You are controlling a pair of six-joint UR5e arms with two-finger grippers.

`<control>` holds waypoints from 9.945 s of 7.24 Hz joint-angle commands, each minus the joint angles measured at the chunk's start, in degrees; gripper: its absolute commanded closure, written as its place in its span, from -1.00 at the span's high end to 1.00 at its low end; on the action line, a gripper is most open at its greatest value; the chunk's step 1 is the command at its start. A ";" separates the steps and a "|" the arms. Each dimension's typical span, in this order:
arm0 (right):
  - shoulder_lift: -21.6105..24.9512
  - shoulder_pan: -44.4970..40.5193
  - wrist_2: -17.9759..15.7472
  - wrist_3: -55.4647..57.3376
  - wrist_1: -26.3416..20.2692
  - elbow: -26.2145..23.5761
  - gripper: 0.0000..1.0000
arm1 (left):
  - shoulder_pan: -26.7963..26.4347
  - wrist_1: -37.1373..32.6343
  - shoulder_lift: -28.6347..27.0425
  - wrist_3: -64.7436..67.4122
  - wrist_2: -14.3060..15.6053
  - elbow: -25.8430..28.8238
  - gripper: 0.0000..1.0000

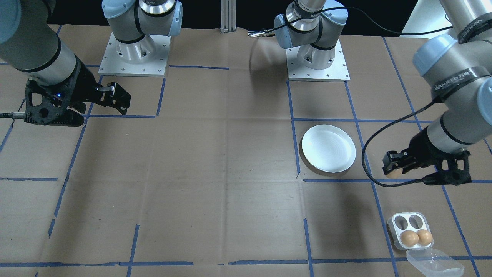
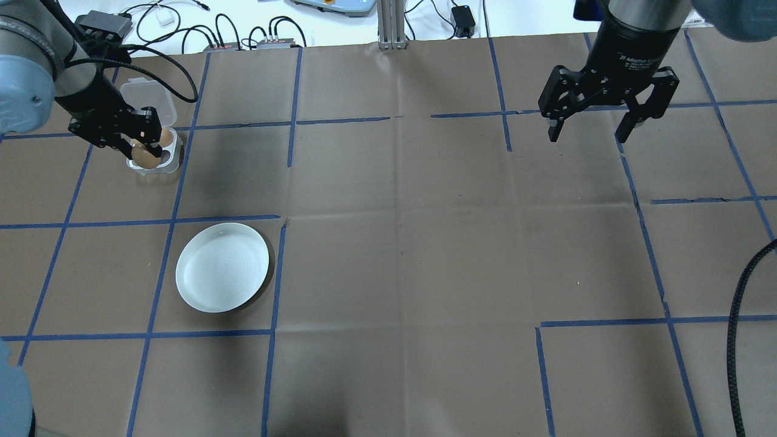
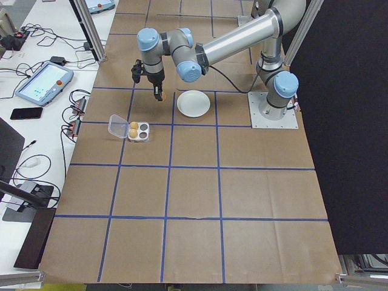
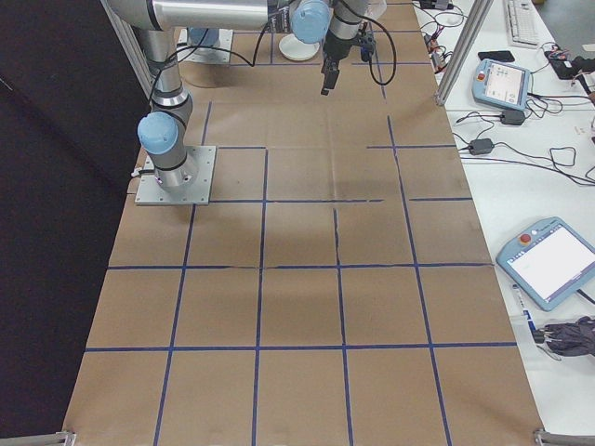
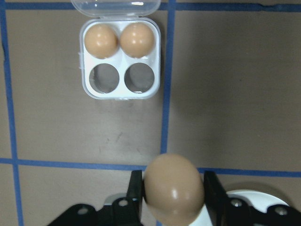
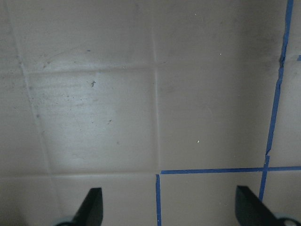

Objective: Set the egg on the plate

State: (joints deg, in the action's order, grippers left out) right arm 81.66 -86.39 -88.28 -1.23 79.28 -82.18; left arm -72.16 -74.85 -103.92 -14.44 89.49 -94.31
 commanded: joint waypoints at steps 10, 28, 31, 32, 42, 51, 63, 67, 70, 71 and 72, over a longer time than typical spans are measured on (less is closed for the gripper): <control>-0.01 0.00 0.04 0.00 0.00 0.00 1.00 | -2.54 12.01 4.15 3.01 -0.37 -22.07 1.00; -0.09 0.00 0.04 0.00 0.00 0.00 1.00 | 4.66 1.46 -24.04 -63.59 3.23 25.57 1.00; -0.01 0.00 0.04 0.00 0.00 0.00 1.00 | 5.80 3.29 -27.73 -67.38 3.76 25.49 0.99; -0.01 0.00 -0.05 0.00 0.00 0.00 1.00 | 5.81 3.91 -28.44 -67.21 3.76 25.40 0.99; -0.01 0.00 0.04 0.00 0.00 0.00 1.00 | 5.54 8.14 -30.20 -65.89 3.67 25.05 0.13; -0.01 0.00 0.04 0.00 0.00 0.00 1.00 | 4.84 -0.45 -16.44 -55.24 4.20 20.94 -0.46; -0.01 0.00 -0.05 0.00 0.00 0.00 1.00 | -5.62 15.52 5.92 2.22 0.52 -27.42 -0.02; -0.01 0.00 0.04 0.00 0.00 0.00 1.00 | -5.53 18.34 7.23 2.66 0.68 -24.72 1.00; -0.01 0.00 0.04 0.00 0.00 0.00 1.00 | -5.62 1.35 8.30 7.48 0.60 -10.08 1.00; -0.01 0.00 0.04 0.00 0.00 0.00 1.00 | -5.62 -2.72 7.25 7.76 0.60 -6.02 1.00; -0.01 0.00 0.04 0.00 0.00 0.00 1.00 | -5.36 -2.15 5.94 7.76 0.51 -3.19 1.00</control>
State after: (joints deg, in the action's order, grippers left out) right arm 81.65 -86.40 -88.24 -1.23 79.28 -82.18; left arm -77.70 -75.08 -96.65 -7.10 90.07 -101.81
